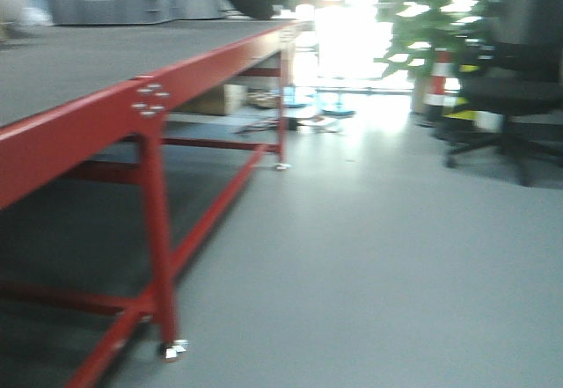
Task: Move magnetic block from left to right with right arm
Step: 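Hold the cube in the right gripper while the base turns away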
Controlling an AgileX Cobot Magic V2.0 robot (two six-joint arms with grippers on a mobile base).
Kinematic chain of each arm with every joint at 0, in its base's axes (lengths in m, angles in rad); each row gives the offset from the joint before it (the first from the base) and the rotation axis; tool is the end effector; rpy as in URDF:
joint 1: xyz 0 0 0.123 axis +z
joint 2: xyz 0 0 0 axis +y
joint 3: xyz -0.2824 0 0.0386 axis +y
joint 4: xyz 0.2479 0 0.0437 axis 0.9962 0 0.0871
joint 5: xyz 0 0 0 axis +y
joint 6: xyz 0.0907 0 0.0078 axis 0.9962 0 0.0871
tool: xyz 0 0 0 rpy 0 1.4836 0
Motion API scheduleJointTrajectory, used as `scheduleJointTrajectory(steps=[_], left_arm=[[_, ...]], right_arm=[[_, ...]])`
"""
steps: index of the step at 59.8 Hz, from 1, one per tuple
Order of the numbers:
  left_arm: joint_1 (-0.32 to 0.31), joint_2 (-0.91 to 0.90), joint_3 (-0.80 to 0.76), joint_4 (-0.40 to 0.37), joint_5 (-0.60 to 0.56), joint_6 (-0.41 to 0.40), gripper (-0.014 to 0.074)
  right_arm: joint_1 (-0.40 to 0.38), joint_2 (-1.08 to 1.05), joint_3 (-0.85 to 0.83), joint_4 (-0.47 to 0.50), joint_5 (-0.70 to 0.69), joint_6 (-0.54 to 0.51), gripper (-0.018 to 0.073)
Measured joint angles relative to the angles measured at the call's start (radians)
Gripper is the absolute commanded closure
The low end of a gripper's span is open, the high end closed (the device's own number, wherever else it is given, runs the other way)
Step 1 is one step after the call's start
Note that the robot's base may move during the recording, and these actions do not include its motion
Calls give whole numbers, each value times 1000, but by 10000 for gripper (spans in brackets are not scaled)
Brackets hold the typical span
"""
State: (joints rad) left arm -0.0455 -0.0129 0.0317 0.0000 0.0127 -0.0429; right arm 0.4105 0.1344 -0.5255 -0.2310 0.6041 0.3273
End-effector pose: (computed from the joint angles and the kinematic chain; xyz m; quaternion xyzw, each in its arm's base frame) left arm 0.0566 -0.0026 0.2019 0.0009 0.6871 -0.0321 0.7258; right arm 0.0300 0.0001 0.3237 -0.0588 0.7434 0.1326 0.6530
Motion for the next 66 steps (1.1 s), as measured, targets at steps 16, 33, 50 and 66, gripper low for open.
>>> scheduleJointTrajectory(steps=[16, 33, 50, 66], left_arm=[[0, 0, 0, 0, 0, 0, 713], [0, 0, 0, 0, 0, 0, 713], [0, 0, 0, 0, 0, 0, 712], [0, 0, 0, 0, 2, 0, 713]], right_arm=[[0, 0, 0, 0, 0, 0, 326], [0, 0, 0, 0, 0, 0, 326], [0, 0, 0, 0, 0, 0, 326], [-1, -1, 0, 0, 3, 0, 326]])
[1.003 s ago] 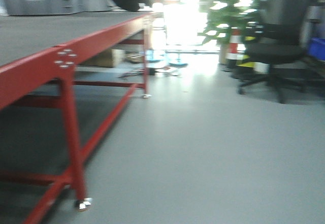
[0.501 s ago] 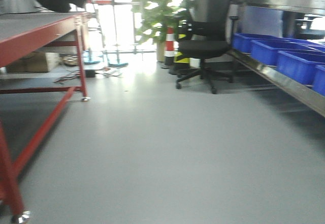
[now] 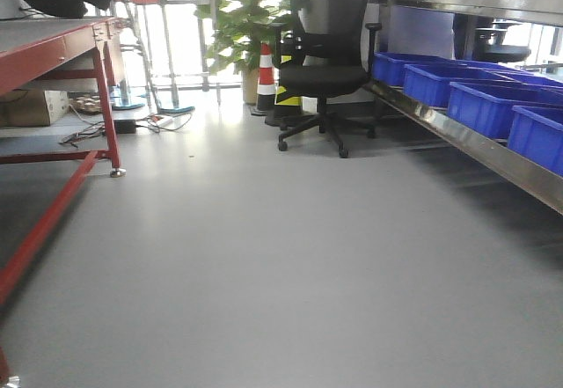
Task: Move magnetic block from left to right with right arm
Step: 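Hold the cube in the right gripper while the base turns away, then hold the cube while the base drives to the second table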
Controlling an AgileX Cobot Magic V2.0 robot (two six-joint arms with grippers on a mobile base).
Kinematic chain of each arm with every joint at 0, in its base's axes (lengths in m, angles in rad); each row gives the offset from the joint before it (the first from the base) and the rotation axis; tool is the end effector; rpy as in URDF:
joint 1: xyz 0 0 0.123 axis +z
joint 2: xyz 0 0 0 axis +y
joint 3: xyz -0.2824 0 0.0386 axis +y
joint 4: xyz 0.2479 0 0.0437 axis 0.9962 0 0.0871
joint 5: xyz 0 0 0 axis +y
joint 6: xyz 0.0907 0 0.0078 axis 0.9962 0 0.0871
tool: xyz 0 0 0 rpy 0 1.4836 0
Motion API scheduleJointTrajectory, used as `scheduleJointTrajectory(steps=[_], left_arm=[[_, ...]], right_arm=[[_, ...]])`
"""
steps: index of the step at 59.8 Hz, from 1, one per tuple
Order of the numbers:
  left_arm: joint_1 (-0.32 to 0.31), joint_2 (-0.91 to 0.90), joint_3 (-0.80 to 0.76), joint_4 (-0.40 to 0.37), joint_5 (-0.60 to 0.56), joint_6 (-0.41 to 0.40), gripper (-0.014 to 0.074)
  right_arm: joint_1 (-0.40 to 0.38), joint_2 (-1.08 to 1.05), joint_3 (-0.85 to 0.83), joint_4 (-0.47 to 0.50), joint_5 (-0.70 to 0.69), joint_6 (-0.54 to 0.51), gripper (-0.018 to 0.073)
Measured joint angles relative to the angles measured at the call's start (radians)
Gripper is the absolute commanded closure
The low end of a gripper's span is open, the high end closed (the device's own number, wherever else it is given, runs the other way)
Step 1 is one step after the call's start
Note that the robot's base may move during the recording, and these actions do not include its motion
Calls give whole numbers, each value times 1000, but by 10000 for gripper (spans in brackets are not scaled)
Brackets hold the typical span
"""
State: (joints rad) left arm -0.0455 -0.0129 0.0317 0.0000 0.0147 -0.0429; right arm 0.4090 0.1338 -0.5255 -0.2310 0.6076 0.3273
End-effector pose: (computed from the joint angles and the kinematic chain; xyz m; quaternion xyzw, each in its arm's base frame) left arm 0.0567 -0.0026 0.2017 0.0009 0.6879 -0.0321 0.7251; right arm 0.0298 -0.0001 0.3234 -0.0581 0.7444 0.1316 0.6521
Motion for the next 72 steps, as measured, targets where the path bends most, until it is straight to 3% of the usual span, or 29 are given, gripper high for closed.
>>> scheduleJointTrajectory(steps=[72], left_arm=[[0, 0, 0, 0, 0, 0, 713]], right_arm=[[0, 0, 0, 0, 2, 0, 326]])
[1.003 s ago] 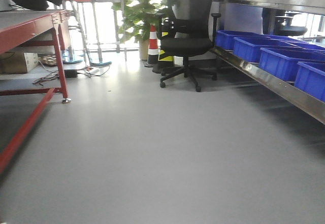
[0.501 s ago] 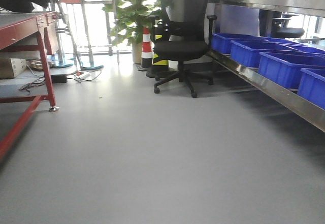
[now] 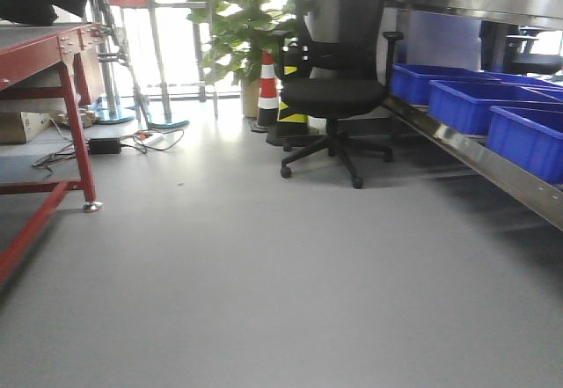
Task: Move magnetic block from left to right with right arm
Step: 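Hold the cube while the base drives to the second table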
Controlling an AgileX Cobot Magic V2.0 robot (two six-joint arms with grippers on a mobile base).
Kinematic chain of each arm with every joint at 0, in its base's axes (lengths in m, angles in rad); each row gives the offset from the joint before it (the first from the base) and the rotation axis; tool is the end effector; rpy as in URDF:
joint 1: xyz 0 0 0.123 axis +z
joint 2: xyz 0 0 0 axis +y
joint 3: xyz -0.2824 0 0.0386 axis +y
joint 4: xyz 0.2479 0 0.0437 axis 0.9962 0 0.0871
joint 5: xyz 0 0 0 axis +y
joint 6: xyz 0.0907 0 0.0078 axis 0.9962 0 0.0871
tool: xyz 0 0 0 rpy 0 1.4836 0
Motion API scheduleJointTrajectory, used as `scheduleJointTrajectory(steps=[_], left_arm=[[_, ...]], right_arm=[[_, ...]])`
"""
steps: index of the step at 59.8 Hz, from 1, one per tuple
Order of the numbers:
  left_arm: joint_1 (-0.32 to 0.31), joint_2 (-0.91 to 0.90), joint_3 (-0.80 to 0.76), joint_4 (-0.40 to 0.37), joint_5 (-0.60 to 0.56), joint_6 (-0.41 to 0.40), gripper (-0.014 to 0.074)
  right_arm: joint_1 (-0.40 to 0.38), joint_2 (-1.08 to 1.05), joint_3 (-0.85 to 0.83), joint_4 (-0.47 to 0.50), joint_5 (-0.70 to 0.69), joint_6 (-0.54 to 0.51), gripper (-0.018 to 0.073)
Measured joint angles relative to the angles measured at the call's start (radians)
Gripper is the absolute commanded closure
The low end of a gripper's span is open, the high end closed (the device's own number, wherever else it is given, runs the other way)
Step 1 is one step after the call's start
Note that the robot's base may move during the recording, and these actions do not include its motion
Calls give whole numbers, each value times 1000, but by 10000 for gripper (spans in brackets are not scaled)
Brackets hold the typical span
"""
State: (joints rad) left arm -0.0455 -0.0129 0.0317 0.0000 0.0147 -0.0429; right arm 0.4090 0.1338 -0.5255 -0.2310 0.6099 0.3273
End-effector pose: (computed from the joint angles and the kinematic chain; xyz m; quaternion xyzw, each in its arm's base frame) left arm 0.0567 -0.0026 0.2017 0.0009 0.6879 -0.0321 0.7251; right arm 0.0298 -0.0001 0.3232 -0.0580 0.7451 0.1313 0.6513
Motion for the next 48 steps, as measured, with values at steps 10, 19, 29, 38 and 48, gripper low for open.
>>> scheduleJointTrajectory(steps=[10, 19, 29, 38, 48], left_arm=[[0, 0, 0, 0, 0, 0, 713], [0, 0, 0, 0, 0, 0, 713], [0, 0, 0, 0, 0, 0, 713], [0, 0, 0, 0, 0, 0, 712], [0, 0, 0, 0, 0, 0, 713]], right_arm=[[0, 0, 0, 0, 0, 0, 326], [0, 0, 0, 0, 0, 0, 326], [0, 0, 0, 0, 0, 0, 326], [0, 0, 0, 0, 0, 0, 326], [0, 0, 0, 0, 0, 0, 326]])
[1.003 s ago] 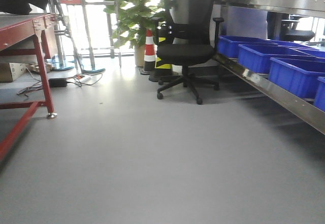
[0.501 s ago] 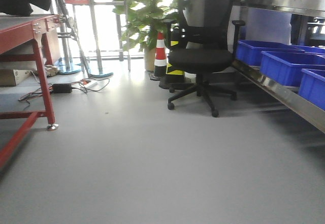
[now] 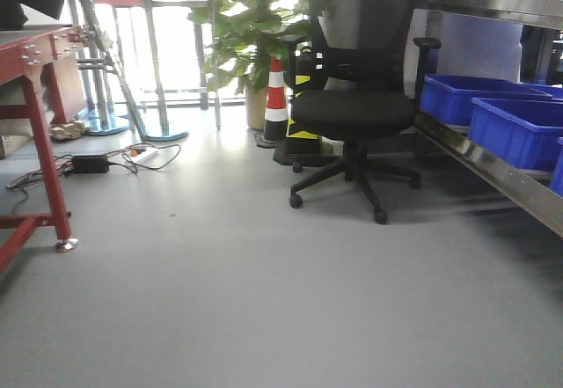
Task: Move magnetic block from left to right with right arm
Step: 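Hold the cube while the base drives to the second table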
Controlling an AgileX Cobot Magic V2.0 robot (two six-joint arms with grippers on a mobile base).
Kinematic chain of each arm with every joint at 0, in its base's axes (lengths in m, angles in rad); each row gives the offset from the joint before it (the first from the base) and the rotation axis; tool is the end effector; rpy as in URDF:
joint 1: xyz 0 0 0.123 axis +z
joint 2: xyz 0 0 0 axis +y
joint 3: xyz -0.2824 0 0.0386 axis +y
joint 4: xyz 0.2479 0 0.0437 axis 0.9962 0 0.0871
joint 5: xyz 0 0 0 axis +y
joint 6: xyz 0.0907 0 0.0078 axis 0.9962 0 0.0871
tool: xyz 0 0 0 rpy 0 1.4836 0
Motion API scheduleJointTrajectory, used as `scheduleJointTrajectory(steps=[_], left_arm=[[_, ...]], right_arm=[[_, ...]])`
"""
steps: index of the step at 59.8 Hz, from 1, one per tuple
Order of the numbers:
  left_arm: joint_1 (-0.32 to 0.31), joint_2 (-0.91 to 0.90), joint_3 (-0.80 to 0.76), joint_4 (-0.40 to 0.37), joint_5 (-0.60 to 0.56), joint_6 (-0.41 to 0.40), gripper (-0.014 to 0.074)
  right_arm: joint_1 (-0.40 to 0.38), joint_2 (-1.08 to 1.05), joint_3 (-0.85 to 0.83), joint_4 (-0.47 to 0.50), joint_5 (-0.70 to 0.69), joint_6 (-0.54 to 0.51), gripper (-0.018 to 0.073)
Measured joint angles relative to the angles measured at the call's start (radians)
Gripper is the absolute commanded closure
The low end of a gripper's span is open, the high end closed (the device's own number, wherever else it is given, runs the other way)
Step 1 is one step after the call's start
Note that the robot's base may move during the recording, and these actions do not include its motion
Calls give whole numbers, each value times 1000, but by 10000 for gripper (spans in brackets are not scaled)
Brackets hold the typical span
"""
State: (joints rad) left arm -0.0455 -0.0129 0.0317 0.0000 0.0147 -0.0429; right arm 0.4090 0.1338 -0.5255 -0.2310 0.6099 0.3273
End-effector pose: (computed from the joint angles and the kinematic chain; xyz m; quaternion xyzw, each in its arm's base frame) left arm 0.0567 -0.0026 0.2017 0.0009 0.6879 -0.0321 0.7251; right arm 0.0298 -0.0001 0.3232 -0.0580 0.7451 0.1313 0.6513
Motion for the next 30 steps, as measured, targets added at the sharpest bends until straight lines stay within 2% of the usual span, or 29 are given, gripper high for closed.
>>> scheduleJointTrajectory(steps=[30], left_arm=[[0, 0, 0, 0, 0, 0, 713]], right_arm=[[0, 0, 0, 0, 0, 0, 326]])
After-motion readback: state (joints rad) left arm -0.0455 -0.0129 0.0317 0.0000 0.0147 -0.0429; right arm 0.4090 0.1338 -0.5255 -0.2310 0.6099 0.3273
